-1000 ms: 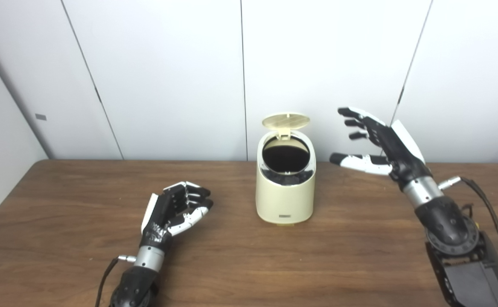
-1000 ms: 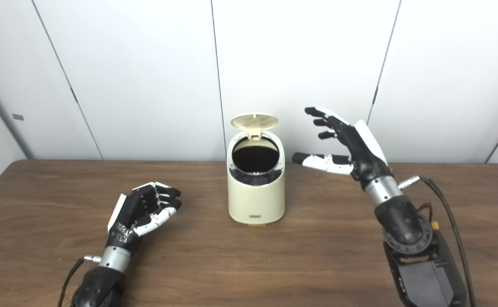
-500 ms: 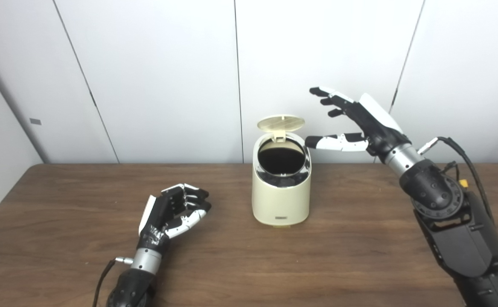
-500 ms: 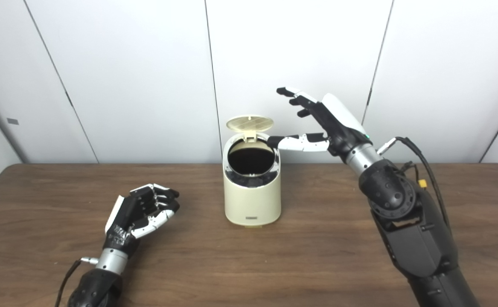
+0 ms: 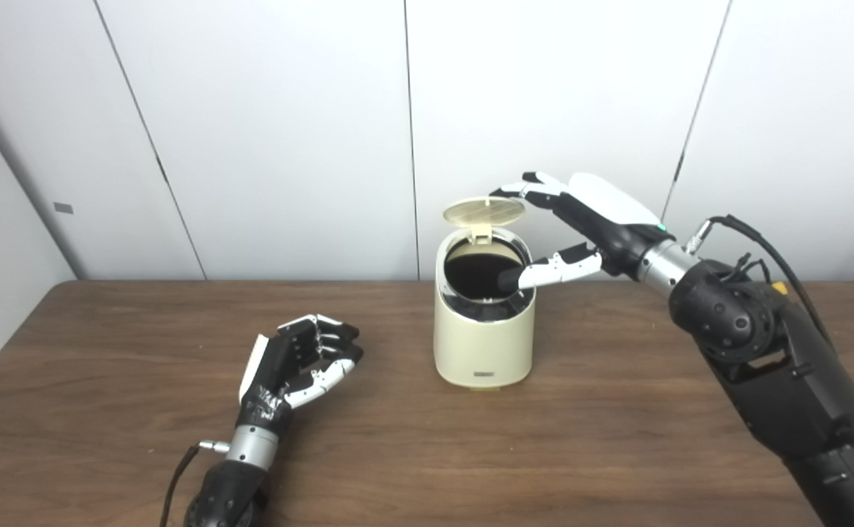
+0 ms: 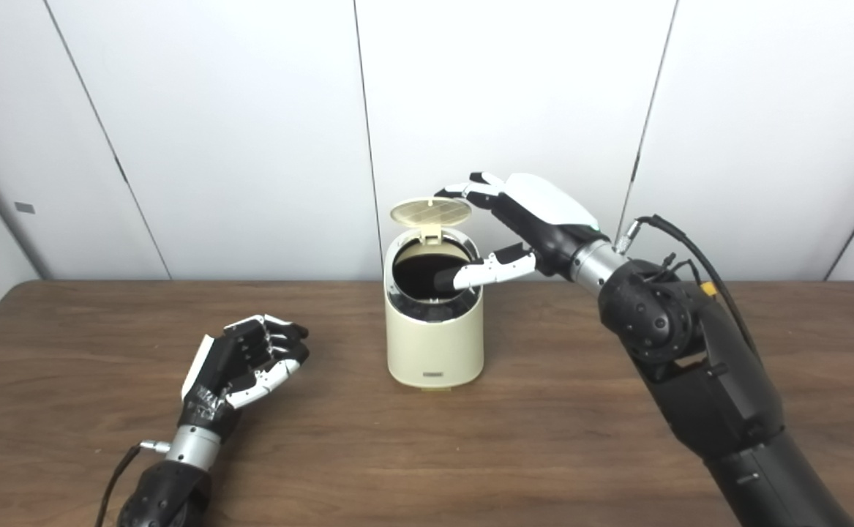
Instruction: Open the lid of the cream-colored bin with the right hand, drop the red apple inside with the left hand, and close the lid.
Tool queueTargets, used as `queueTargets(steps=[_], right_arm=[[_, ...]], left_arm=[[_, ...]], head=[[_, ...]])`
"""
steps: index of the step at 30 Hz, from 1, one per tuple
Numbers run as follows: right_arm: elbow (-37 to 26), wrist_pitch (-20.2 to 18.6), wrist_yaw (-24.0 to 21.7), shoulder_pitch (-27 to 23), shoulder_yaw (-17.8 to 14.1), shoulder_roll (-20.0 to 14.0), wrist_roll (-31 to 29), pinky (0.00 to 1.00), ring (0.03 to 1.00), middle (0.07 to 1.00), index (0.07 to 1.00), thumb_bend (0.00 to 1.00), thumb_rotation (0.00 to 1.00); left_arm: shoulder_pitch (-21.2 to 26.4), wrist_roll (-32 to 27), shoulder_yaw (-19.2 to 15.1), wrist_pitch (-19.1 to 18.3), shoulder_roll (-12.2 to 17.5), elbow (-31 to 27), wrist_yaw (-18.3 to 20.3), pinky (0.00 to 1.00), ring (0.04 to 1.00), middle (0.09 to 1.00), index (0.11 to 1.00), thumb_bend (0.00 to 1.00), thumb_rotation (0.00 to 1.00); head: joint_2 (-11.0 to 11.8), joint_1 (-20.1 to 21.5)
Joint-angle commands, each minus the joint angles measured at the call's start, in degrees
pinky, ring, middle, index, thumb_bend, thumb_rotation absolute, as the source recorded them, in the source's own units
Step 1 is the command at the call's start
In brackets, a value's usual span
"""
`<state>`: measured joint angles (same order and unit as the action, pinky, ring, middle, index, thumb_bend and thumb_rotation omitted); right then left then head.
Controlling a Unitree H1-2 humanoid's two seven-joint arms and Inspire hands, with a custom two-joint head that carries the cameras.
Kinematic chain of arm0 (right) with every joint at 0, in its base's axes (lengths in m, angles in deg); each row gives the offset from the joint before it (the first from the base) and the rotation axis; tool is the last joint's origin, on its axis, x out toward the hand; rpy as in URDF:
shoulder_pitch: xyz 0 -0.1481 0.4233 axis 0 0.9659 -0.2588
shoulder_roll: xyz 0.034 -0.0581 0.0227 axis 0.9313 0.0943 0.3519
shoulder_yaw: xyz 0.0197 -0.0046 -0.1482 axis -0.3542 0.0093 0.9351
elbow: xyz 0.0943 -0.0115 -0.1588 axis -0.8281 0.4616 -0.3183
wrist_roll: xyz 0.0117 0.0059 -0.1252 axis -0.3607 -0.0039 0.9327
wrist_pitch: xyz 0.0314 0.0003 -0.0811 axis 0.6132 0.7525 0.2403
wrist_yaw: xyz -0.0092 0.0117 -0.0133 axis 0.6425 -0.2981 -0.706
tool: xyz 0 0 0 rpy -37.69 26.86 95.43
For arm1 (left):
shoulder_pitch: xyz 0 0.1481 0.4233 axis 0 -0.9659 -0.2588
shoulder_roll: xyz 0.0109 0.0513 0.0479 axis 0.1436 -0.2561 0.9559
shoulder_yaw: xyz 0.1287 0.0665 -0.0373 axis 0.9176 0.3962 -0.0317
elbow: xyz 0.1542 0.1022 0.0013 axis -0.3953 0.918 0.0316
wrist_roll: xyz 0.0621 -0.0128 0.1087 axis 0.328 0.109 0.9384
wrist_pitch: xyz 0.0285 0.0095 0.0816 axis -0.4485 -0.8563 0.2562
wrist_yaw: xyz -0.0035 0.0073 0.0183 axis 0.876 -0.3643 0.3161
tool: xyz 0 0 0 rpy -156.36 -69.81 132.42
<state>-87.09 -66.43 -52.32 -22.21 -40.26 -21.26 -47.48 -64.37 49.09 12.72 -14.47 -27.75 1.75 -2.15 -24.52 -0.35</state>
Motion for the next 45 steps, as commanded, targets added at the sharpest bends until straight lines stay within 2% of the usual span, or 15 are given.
queueTargets(steps=[1,9,13,19,29,38,45], right_arm=[[-1.9,2.3,0.4,-2.6,-1.0,-1.0,-0.6,0.91,0.995,0.882,0.840,0.74,0.66],[-3.5,3.9,-0.4,-1.7,-0.8,-2.0,0.8,0.88,1.000,0.876,0.822,0.73,0.63],[-4.0,4.7,-0.6,-1.1,-0.7,-2.3,1.3,0.90,1.000,0.874,0.815,0.73,0.62],[-5.6,4.4,-1.3,-0.4,-0.6,-2.7,2.2,0.99,1.000,0.869,0.819,0.74,0.66],[-7.3,4.2,-3.0,0.7,-0.6,-2.8,3.1,1.00,1.000,0.874,0.822,0.75,0.67],[-8.3,5.8,-3.0,2.1,0.1,-2.2,3.8,1.00,1.000,0.834,0.807,0.76,0.56],[-8.3,7.0,-2.9,3.2,0.4,-2.0,4.0,1.00,1.000,0.826,0.809,0.74,0.58]], left_arm=[[-2.0,0.6,-0.1,1.6,-0.4,2.5,-0.4,0.46,0.549,0.605,0.497,0.50,0.05],[-2.0,1.0,-0.4,0.9,-0.8,1.8,-0.8,0.45,0.548,0.606,0.497,0.51,0.05],[-2.0,1.1,-0.6,1.2,-1.1,1.8,-0.7,0.45,0.547,0.604,0.497,0.51,0.05],[-2.1,1.6,-1.0,0.7,-1.1,1.6,-1.0,0.46,0.551,0.605,0.497,0.51,0.05],[-2.4,1.7,-1.3,-0.6,-1.0,-0.4,-0.9,0.44,0.539,0.601,0.497,0.51,0.05],[-2.6,1.4,-1.4,-0.7,-0.8,-0.8,-0.5,0.44,0.542,0.601,0.497,0.51,0.05],[-2.8,2.2,-1.5,-1.8,-0.9,-1.5,-1.2,0.44,0.539,0.600,0.497,0.51,0.05]], head=[[0.0,-0.1],[-0.5,-0.5],[-0.8,-0.5],[-1.0,-0.6],[-2.1,-0.7],[-2.6,-1.0],[-2.8,-0.9]])
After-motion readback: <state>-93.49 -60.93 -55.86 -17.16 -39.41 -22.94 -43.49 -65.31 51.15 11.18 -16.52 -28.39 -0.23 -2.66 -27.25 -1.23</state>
